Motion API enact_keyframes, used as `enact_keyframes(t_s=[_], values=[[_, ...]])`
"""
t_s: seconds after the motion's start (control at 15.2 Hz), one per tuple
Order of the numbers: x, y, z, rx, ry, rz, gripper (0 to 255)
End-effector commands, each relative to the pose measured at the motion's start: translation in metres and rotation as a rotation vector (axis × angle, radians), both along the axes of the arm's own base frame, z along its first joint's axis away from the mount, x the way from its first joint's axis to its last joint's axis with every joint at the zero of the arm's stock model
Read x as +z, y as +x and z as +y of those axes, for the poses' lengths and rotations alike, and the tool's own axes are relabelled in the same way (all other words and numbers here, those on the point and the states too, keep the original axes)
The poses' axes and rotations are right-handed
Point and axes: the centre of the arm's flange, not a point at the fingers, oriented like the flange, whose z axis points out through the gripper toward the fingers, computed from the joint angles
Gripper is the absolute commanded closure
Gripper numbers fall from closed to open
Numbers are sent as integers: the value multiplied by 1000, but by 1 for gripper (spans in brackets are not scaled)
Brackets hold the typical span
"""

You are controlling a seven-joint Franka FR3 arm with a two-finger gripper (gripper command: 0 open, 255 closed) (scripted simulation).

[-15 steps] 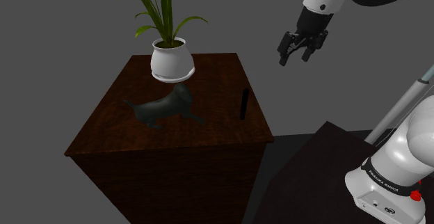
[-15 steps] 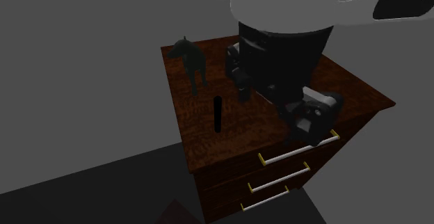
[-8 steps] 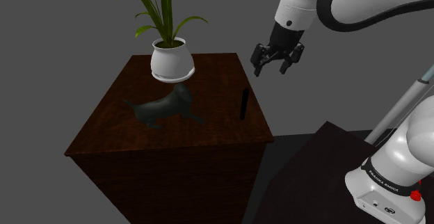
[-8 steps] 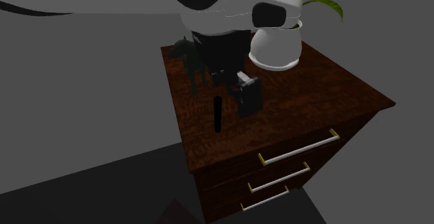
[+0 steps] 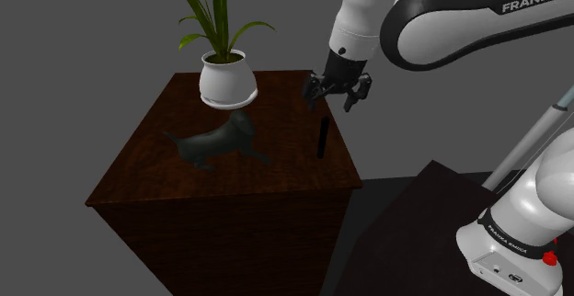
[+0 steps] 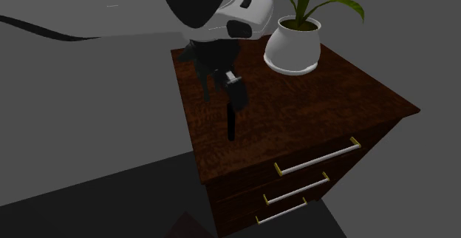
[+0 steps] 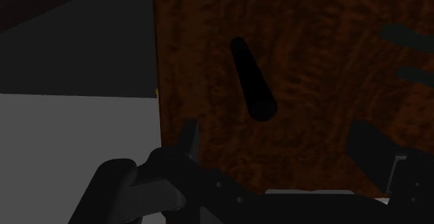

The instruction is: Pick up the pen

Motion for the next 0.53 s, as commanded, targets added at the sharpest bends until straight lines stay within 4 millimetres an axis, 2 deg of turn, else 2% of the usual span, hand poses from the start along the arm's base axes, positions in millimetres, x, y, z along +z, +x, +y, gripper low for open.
enact_keyframes(t_s=[0.0,0.2,0.33,0.4,0.46], values=[[-10,1,1,-2,1,-1,0],[-29,1,1,-2,1,-1,0],[-29,1,1,-2,1,-1,0],[-29,1,2,-2,1,-1,255],[-29,1,1,-2,1,-1,255]])
